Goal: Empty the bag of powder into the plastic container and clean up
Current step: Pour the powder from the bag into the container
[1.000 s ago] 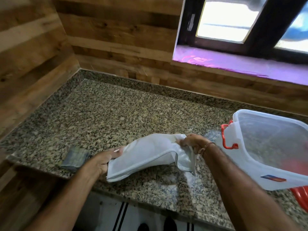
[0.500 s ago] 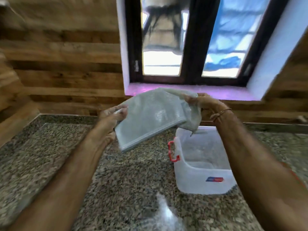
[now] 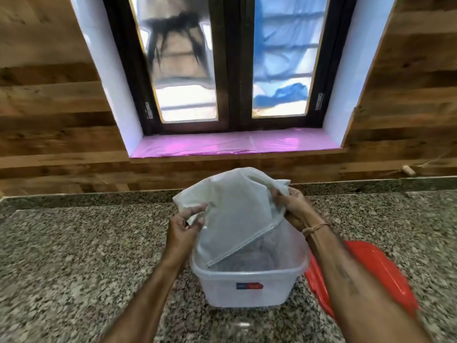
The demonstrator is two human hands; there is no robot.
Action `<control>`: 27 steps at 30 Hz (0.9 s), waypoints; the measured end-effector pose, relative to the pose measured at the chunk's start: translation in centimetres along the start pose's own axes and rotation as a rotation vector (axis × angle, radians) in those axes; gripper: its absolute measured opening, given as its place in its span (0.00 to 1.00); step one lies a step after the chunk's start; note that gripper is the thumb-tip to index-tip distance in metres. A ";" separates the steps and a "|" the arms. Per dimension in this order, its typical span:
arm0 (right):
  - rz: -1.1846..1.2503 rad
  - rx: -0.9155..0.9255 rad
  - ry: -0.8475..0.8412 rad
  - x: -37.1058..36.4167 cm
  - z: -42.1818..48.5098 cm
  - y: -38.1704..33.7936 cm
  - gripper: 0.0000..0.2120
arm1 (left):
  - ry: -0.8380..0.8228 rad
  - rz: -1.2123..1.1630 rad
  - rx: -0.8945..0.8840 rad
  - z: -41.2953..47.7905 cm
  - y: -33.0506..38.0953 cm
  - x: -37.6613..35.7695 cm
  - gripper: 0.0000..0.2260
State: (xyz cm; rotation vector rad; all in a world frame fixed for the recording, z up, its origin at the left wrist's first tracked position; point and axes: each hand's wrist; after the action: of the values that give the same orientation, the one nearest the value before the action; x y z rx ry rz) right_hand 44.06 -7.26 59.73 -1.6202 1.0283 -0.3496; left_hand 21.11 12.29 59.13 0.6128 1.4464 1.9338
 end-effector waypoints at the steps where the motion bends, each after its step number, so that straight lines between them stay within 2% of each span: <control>1: 0.018 -0.014 -0.063 0.3 0.1 -0.1 0.32 | -0.025 0.013 0.006 -0.3 0.0 0.1 0.14; 4: 0.081 -0.076 -0.255 0.7 0.4 -0.9 0.35 | -0.113 0.039 0.039 -1.3 0.3 0.6 0.21; 6: 0.131 -0.113 -0.259 1.0 1.0 -1.0 0.36 | -0.181 0.105 0.020 -1.9 0.5 1.1 0.24; 8: 0.130 -0.137 -0.214 1.2 1.4 -0.7 0.31 | -0.215 0.109 0.058 -2.4 0.9 1.5 0.23; 9: 0.121 -0.137 -0.192 1.3 1.5 -0.6 0.27 | -0.178 0.124 0.080 -2.5 1.2 1.5 0.21; 11: 0.096 -0.121 -0.153 1.4 1.5 -0.5 0.18 | 0.015 0.190 0.129 -2.0 1.3 1.6 0.19; 13: 0.094 -0.102 -0.143 1.6 1.4 -0.4 0.12 | 0.181 0.147 0.228 -0.3 0.7 2.1 0.28; 15: 0.105 -0.100 -0.170 1.5 1.2 -0.3 0.11 | 0.163 0.030 0.344 1.9 0.2 2.2 0.37; 16: 0.104 -0.096 -0.174 1.5 1.1 -0.3 0.10 | 0.121 -0.057 0.400 2.9 0.0 2.1 0.38; 19: 0.079 -0.070 -0.180 1.6 1.0 -0.1 0.10 | 0.076 -0.216 0.505 5.1 0.8 1.0 0.29; 21: 0.058 -0.027 -0.159 1.7 1.1 0.0 0.19 | 0.124 -0.229 0.528 5.8 1.0 0.5 0.19; 24: 0.007 0.054 -0.051 2.0 0.8 0.0 0.30 | 0.228 -0.221 0.477 5.9 0.5 0.7 0.13; 27: 0.009 0.042 0.081 2.2 0.4 -0.7 0.30 | 0.303 -0.234 0.351 5.3 0.7 0.2 0.04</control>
State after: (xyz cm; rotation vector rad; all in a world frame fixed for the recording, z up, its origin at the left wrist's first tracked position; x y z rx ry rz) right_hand 45.89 -8.74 59.56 -1.5737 1.0824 -0.4313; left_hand 24.45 15.81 61.30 0.2881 1.9773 1.6527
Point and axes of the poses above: each hand's wrist, its own z-axis towards the middle knuckle, its own x-axis out of the back of the hand, y = z × x, and after that the axes turned 14 degrees about -x, right-handed
